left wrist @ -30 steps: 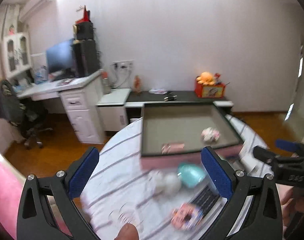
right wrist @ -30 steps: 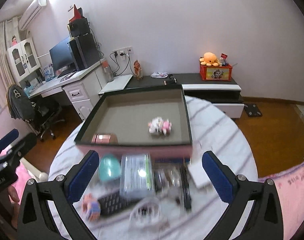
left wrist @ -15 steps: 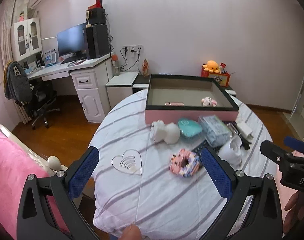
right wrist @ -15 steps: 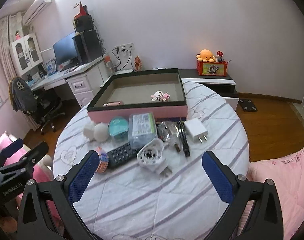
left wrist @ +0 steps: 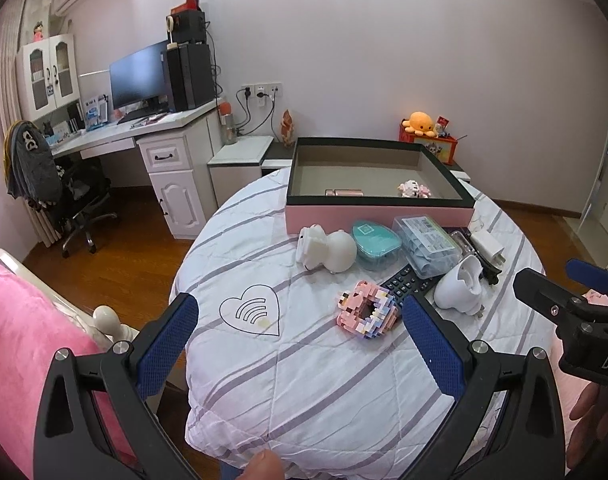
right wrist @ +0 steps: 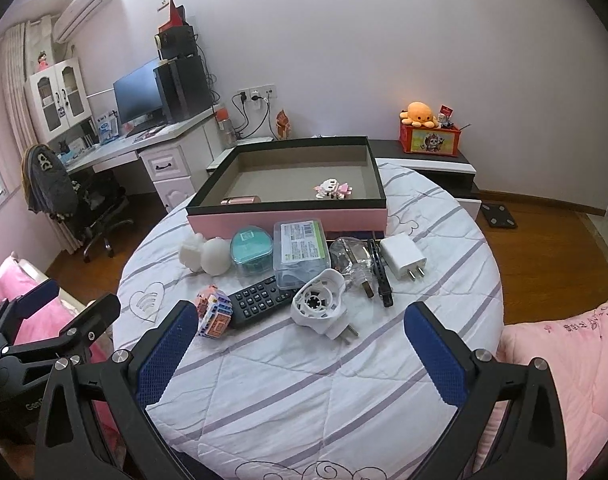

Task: Organize rigid objects
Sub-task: 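Withdraw both grippers from the box toward the remaining items, then grasp the pink block donut with the left gripper while the right grasps the white cup part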

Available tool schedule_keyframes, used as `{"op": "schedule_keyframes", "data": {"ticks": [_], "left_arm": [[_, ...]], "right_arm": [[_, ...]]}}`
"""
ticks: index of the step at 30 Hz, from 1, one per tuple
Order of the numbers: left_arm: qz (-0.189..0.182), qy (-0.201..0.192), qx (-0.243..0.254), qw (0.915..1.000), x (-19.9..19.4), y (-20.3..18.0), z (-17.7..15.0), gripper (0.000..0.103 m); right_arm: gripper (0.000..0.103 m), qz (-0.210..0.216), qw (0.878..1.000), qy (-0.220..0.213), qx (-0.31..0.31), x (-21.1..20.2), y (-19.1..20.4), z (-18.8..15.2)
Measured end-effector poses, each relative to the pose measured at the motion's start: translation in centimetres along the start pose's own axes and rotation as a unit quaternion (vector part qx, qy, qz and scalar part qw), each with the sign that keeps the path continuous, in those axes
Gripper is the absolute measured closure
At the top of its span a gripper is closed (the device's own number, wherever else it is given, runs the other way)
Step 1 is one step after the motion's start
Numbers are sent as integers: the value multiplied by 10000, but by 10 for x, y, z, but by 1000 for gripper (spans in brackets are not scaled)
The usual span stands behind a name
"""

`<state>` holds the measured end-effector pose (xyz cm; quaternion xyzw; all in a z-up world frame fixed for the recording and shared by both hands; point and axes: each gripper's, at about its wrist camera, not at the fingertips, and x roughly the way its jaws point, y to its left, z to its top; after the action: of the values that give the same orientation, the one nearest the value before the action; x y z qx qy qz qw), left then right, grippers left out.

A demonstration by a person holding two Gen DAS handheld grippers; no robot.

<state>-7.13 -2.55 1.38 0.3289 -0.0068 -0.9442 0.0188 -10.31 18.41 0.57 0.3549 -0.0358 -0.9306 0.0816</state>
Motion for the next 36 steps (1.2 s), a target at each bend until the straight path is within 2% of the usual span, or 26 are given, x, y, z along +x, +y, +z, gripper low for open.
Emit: {"op": "schedule_keyframes", "data": {"ticks": [5,14,27,33,36], "left_arm": [[-42,97,72,9999,9,-5,-3,0],[-217,392,184,9988,42,-16,-12,0],[-652,933,287,9931,104,-34,-22,0],[-710,1090,352,9909,124,-41,-21,0],[-630,1163,341,9906,133,-40,-20,0]], "right_arm": [[0,-71,10000,66,12,7,-7,-2],[0,-251,9984,487,105,43,-32,-15],[0,-14,9965,826,115,91,-36,-15],[0,88,9956,935,53,107,-29,-13],[5,133,9952,970,80,114,-27,-13]]}}
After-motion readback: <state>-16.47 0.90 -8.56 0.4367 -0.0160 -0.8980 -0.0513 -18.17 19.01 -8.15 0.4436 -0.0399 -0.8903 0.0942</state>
